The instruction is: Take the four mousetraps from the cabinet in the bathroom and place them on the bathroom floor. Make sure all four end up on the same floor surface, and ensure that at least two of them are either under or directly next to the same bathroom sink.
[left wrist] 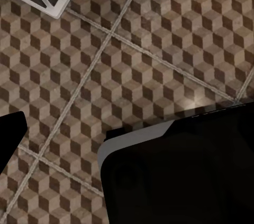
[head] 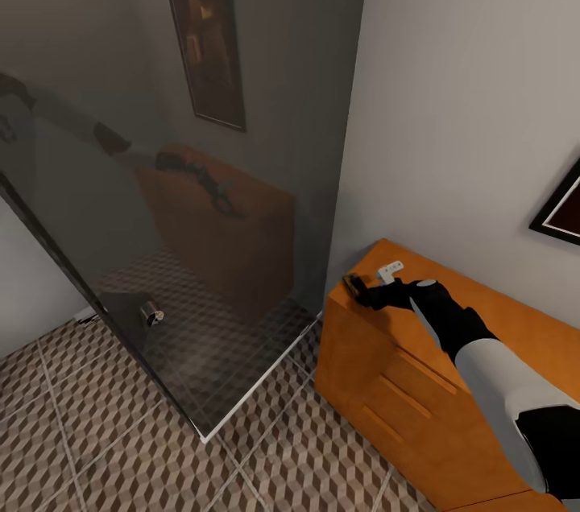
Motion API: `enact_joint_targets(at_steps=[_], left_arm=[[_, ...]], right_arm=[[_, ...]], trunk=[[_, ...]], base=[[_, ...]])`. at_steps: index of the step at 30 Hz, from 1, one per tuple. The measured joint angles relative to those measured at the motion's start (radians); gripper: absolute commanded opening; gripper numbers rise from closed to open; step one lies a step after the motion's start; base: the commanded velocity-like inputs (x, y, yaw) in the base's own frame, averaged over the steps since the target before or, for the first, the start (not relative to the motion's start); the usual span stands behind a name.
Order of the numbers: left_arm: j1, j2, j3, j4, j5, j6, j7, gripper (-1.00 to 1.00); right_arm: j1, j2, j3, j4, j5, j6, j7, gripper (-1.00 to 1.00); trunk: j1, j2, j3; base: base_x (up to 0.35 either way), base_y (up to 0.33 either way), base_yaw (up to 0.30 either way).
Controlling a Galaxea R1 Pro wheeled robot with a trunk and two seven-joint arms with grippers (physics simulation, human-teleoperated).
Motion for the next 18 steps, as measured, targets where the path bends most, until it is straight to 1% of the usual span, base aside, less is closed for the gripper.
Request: enact_joint_targets(at_steps=[4,10,13,18], left_arm=[[0.0,0.0,0.0,0.0,0.0,0.0,0.0,1.0],[0.0,0.0,0.0,0.0,0.0,0.0,0.0,1.0],[0.0,0.0,0.0,0.0,0.0,0.0,0.0,1.0],[0.0,0.0,0.0,0.0,0.0,0.0,0.0,1.0]], right_arm=[[0.0,0.0,0.0,-0.018,0.0,0.017,-0.001,-1.0],[0.0,0.0,0.0,-0.07,0.0,0.068,-0.002,-1.0],[0.0,0.0,0.0,-0.107,0.0,0.102,-0.002,-1.0],[0.0,0.0,-0.001,-0.182,0.0,0.193,-0.004,-1.0]], trunk=[[0.0,0.0,0.0],[0.0,0.0,0.0],[0.0,0.0,0.0],[0.0,0.0,0.0]], base=[[0.0,0.0,0.0],[0.0,0.0,0.0],[0.0,0.0,0.0],[0.0,0.0,0.0]])
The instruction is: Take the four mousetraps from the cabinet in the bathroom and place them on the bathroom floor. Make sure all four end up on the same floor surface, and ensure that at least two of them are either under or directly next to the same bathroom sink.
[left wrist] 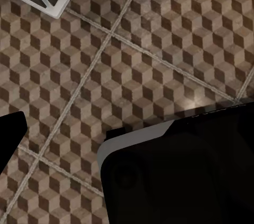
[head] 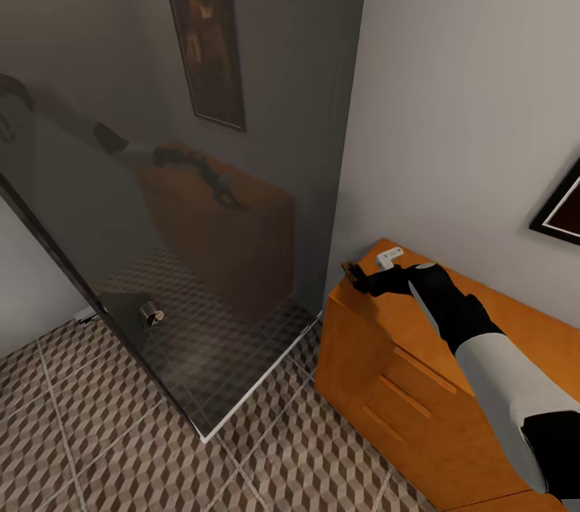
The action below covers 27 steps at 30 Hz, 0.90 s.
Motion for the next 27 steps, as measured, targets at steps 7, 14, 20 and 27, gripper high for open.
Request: enact_joint_targets(at_steps=[7,14,20,27], left_arm=[[0.0,0.0,0.0,0.0,0.0,0.0,0.0,1.0],[0.0,0.0,0.0,0.0,0.0,0.0,0.0,1.0],[0.0,0.0,0.0,0.0,0.0,0.0,0.0,1.0],[0.0,0.001,0.0,0.0,0.0,0.0,0.0,1.0]], right_arm=[[0.0,-0.001,-0.001,-0.072,0.0,0.08,-0.002,-1.0],[0.0,-0.002,-0.002,-0.091,0.001,0.103,-0.003,-1.0],[0.0,-0.002,-0.002,-0.093,0.002,0.105,-0.004,-1.0],[0.0,-0.002,-0.001,-0.093,0.002,0.105,-0.004,-1.0]], trunk=[[0.0,0.0,0.0],[0.0,0.0,0.0],[0.0,0.0,0.0],[0.001,0.0,0.0]], base=[[-0.001,0.0,0.0],[-0.128,0.051,0.0],[-0.257,0.148,0.0],[-0.275,0.17,0.0]])
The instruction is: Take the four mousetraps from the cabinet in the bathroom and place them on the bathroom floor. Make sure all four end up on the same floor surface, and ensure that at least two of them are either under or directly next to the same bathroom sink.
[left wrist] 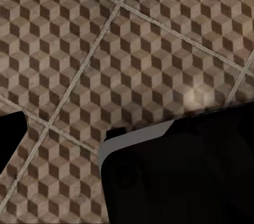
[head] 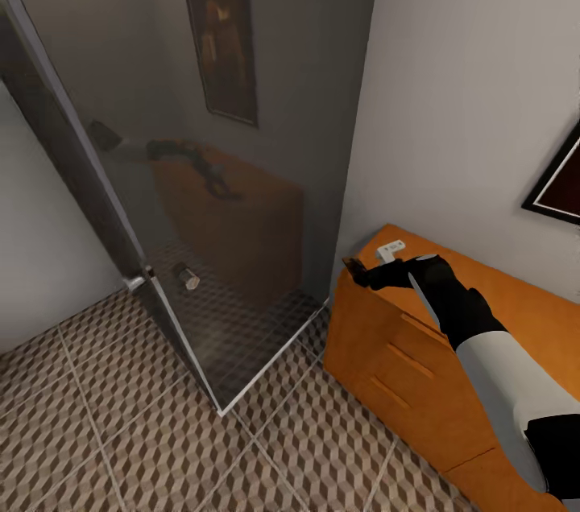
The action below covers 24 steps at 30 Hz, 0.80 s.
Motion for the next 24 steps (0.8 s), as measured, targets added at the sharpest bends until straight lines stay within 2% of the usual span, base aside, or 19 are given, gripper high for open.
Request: enact_joint_targets(at_steps=[24], left_arm=[[0.001,-0.001,0.0,0.0,0.0,0.0,0.0,1.0]], right_arm=[[0.0,-0.001,0.003,0.007,0.0,-0.001,-0.003,-1.0]], trunk=[[0.0,0.0,0.0]], base=[[-0.253,0.2,0.0]])
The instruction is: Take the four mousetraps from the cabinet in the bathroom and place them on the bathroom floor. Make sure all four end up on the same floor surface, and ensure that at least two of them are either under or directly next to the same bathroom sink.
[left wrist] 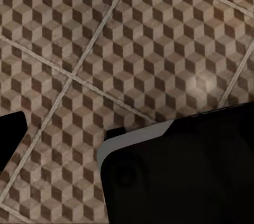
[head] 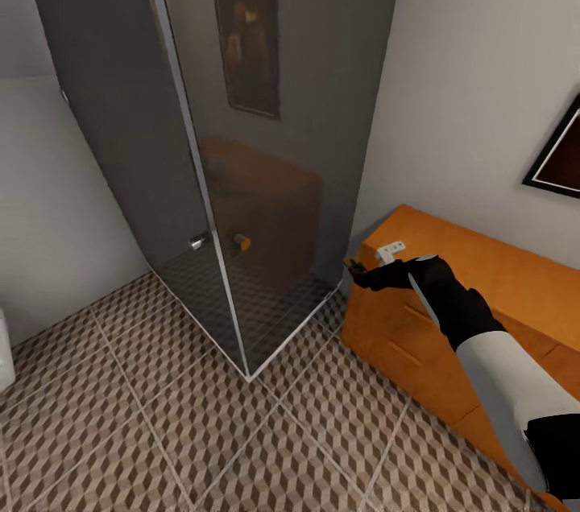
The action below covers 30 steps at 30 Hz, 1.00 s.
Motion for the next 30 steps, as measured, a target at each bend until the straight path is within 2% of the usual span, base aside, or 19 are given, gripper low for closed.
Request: enact_joint_targets(at_steps=[6,10,12,16,18,19,20,21,22,24,26,29,30], left_arm=[[0.001,0.0,0.0,0.0,0.0,0.0,0.0,1.0],[0.001,0.0,0.0,0.0,0.0,0.0,0.0,1.0],[0.001,0.0,0.0,0.0,0.0,0.0,0.0,1.0],[0.001,0.0,0.0,-0.001,0.0,0.0,0.0,1.0],[0.001,0.0,0.0,0.0,0.0,0.0,0.0,1.0],[0.001,0.0,0.0,0.0,0.0,0.0,0.0,1.0],[0.001,0.0,0.0,0.0,0.0,0.0,0.0,1.0],[0.001,0.0,0.0,0.0,0.0,0.0,0.0,1.0],[0.001,0.0,0.0,0.0,0.0,0.0,0.0,1.0],[0.001,0.0,0.0,0.0,0.0,0.0,0.0,1.0],[0.001,0.0,0.0,0.0,0.0,0.0,0.0,1.0],[0.001,0.0,0.0,0.0,0.0,0.0,0.0,1.0],[0.001,0.0,0.0,0.0,0.0,0.0,0.0,1.0]], right_arm=[[0.0,-0.001,0.002,0.017,-0.001,-0.004,-0.011,-1.0],[0.0,0.0,0.003,0.089,-0.002,-0.022,-0.023,-1.0],[0.0,0.001,0.003,0.15,-0.002,-0.061,-0.026,-1.0],[0.0,0.0,0.003,0.334,-0.002,-0.241,-0.026,-1.0],[0.0,-0.001,0.007,0.482,0.0,-0.373,-0.027,-1.0],[0.0,-0.001,0.008,0.526,-0.002,-0.412,-0.027,-1.0],[0.0,-0.001,0.012,0.605,0.0,-0.491,-0.027,-1.0],[0.0,0.002,0.012,0.731,-0.002,-0.649,-0.026,-1.0],[0.005,0.002,0.011,0.776,-0.002,-0.712,-0.025,-1.0],[0.038,0.003,0.011,0.808,-0.002,-0.773,-0.024,-1.0],[0.119,0.005,0.016,0.827,0.0,-0.816,-0.024,-1.0],[0.175,0.007,0.011,0.834,-0.003,-0.868,-0.024,-1.0],[0.201,0.008,0.015,0.837,-0.001,-0.906,-0.024,-1.0]], trunk=[[0.0,0.0,0.0],[0.0,0.0,0.0],[0.0,0.0,0.0],[0.0,0.0,0.0],[0.0,0.0,0.0],[0.0,0.0,0.0],[0.0,0.0,0.0],[0.0,0.0,0.0],[0.0,0.0,0.0],[0.0,0.0,0.0],[0.0,0.0,0.0],[0.0,0.0,0.0],[0.0,0.0,0.0]], base=[[-0.194,0.167,0.0],[-0.049,0.042,0.0],[-0.017,0.014,0.0],[-0.005,0.004,0.0],[-0.002,0.001,0.0],[0.0,0.0,0.0],[0.0,0.0,0.0],[0.0,0.0,0.0],[0.0,0.0,0.0],[0.0,0.0,0.0],[0.0,0.0,0.0],[0.0,0.0,0.0],[0.0,0.0,0.0]])
